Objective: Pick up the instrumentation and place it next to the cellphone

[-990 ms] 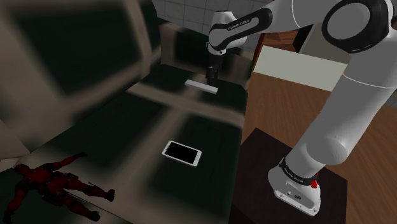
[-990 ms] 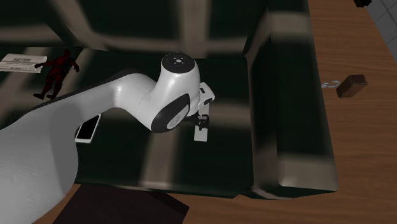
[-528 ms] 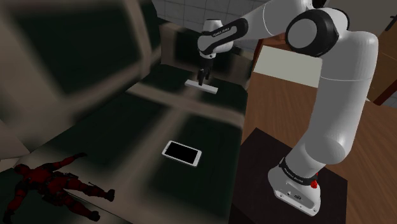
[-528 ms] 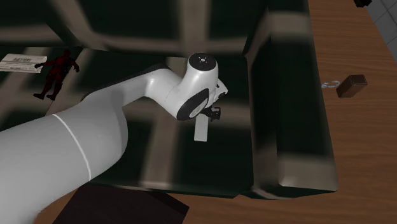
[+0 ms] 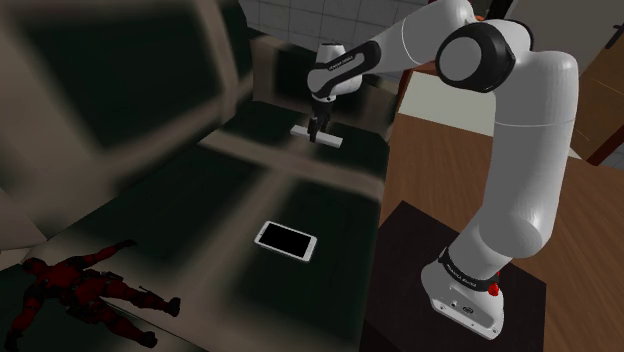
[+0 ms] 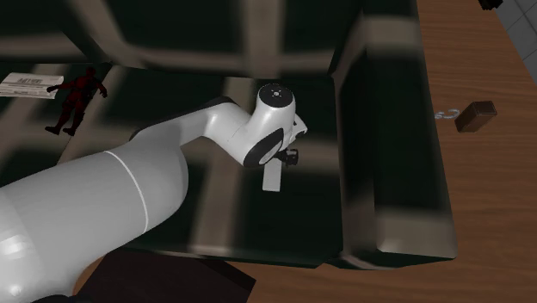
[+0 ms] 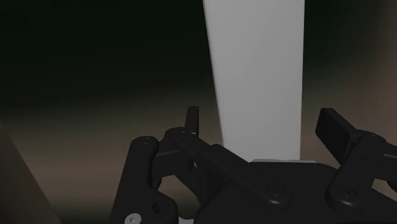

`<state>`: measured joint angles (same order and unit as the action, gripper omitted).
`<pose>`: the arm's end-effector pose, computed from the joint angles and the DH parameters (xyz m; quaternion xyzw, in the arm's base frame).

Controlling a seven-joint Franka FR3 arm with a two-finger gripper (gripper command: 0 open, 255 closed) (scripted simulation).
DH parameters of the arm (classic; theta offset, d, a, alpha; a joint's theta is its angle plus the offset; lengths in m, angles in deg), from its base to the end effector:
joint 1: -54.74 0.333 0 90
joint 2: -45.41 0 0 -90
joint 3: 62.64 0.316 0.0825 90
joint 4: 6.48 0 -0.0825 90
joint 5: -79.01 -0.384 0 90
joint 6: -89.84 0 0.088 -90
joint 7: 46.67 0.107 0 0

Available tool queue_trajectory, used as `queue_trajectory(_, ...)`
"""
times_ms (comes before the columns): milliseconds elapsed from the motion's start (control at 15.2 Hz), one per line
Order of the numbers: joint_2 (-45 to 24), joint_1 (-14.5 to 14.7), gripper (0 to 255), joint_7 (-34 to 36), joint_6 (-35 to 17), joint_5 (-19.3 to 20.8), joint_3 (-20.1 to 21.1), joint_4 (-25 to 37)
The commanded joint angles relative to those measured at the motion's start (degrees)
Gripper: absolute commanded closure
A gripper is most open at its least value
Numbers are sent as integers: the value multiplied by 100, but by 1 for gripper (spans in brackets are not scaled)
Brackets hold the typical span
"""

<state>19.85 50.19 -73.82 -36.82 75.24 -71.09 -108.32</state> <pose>0.6381 -0.1371 0.3094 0.9939 0.1105 -0.0053 0.0038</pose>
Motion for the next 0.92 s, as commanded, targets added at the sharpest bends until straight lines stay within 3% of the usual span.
queue_trajectory(0, -15, 0, 0, -1, -34, -3, 2, -16)
queue_trajectory(396, -15, 0, 0, -1, -33, -3, 2, -16)
queue_trajectory(462, -15, 0, 255, -1, -33, -3, 2, -16)
queue_trajectory(858, -11, 9, 255, 11, -40, -1, 4, -27)
